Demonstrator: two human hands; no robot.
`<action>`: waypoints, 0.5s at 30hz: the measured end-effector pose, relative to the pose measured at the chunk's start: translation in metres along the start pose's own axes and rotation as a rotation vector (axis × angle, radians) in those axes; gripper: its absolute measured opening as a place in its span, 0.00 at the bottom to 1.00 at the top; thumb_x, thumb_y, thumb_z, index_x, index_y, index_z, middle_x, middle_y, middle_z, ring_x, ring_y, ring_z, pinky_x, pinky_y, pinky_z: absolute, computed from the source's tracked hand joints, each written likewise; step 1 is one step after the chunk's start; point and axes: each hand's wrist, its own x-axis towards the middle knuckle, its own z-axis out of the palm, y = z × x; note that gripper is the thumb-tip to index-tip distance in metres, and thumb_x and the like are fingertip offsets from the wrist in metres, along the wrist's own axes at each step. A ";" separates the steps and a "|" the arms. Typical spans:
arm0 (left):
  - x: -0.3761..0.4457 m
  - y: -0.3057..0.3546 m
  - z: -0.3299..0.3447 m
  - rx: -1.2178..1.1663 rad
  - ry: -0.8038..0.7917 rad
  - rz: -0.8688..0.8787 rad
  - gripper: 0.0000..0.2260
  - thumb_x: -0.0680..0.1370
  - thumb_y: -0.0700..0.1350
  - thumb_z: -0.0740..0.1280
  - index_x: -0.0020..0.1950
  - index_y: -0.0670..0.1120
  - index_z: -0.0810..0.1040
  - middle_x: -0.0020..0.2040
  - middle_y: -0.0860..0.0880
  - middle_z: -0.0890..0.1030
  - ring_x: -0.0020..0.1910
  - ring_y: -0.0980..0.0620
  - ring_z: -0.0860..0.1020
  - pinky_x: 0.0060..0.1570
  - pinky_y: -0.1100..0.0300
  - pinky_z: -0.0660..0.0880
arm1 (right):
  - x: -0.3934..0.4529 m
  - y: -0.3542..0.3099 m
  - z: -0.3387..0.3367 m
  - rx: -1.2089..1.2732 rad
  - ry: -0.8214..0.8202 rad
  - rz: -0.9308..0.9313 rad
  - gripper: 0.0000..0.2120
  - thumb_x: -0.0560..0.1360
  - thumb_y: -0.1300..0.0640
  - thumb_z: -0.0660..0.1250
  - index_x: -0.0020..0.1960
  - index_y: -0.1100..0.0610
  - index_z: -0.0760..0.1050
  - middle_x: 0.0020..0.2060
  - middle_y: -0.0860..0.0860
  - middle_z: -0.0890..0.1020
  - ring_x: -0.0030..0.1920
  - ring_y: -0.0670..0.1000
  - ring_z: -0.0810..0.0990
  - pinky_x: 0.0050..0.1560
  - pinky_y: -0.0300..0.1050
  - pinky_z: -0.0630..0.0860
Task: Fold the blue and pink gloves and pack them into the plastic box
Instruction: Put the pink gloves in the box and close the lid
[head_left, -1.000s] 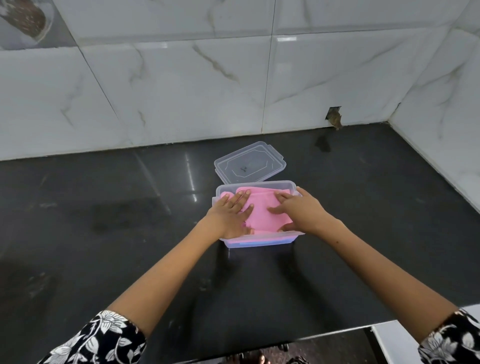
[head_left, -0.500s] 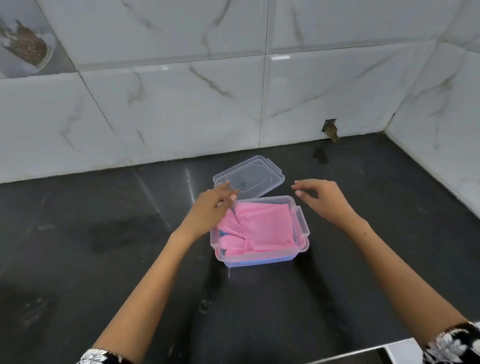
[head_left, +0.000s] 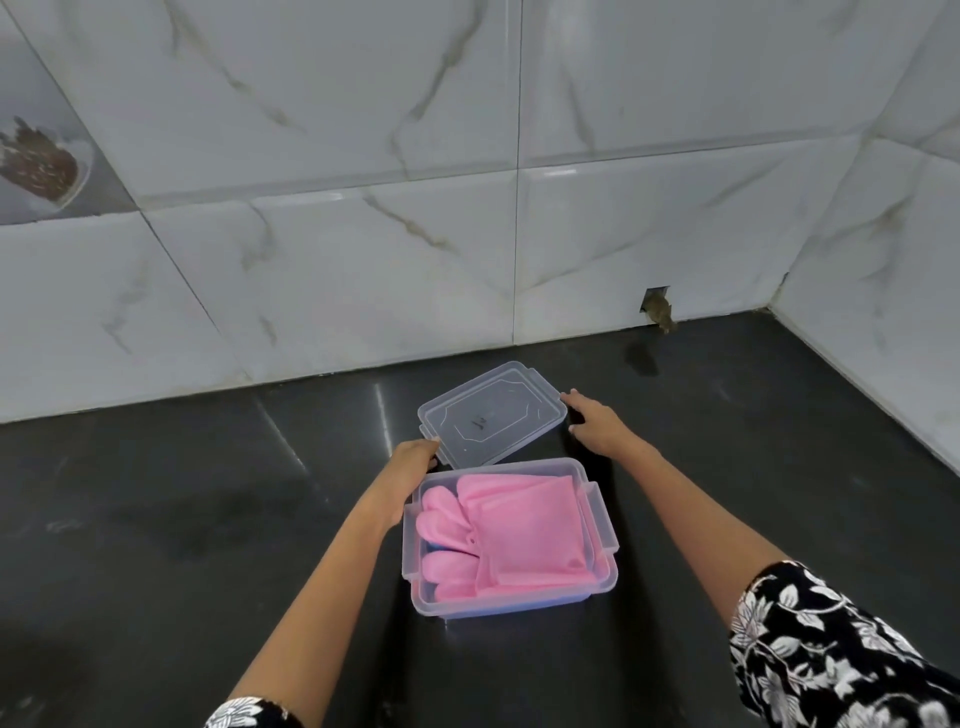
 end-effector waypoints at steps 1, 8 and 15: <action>0.000 0.002 0.001 0.007 -0.005 -0.004 0.15 0.81 0.47 0.59 0.64 0.43 0.76 0.63 0.46 0.77 0.64 0.49 0.74 0.69 0.51 0.66 | 0.002 -0.003 0.000 0.015 -0.020 -0.011 0.27 0.75 0.71 0.58 0.72 0.56 0.63 0.73 0.57 0.63 0.73 0.58 0.62 0.71 0.50 0.61; -0.002 -0.001 -0.004 -0.082 -0.017 0.033 0.14 0.81 0.48 0.59 0.59 0.43 0.80 0.57 0.44 0.82 0.56 0.45 0.79 0.63 0.48 0.72 | -0.005 -0.013 -0.002 0.083 0.076 -0.043 0.24 0.71 0.74 0.59 0.64 0.59 0.73 0.63 0.58 0.75 0.64 0.57 0.73 0.60 0.46 0.70; -0.024 0.009 -0.018 -0.083 0.135 0.199 0.16 0.81 0.54 0.57 0.46 0.46 0.79 0.54 0.44 0.80 0.54 0.46 0.77 0.63 0.51 0.70 | -0.040 -0.029 -0.012 0.183 0.333 -0.151 0.24 0.69 0.70 0.70 0.64 0.62 0.73 0.59 0.59 0.76 0.56 0.51 0.78 0.57 0.37 0.70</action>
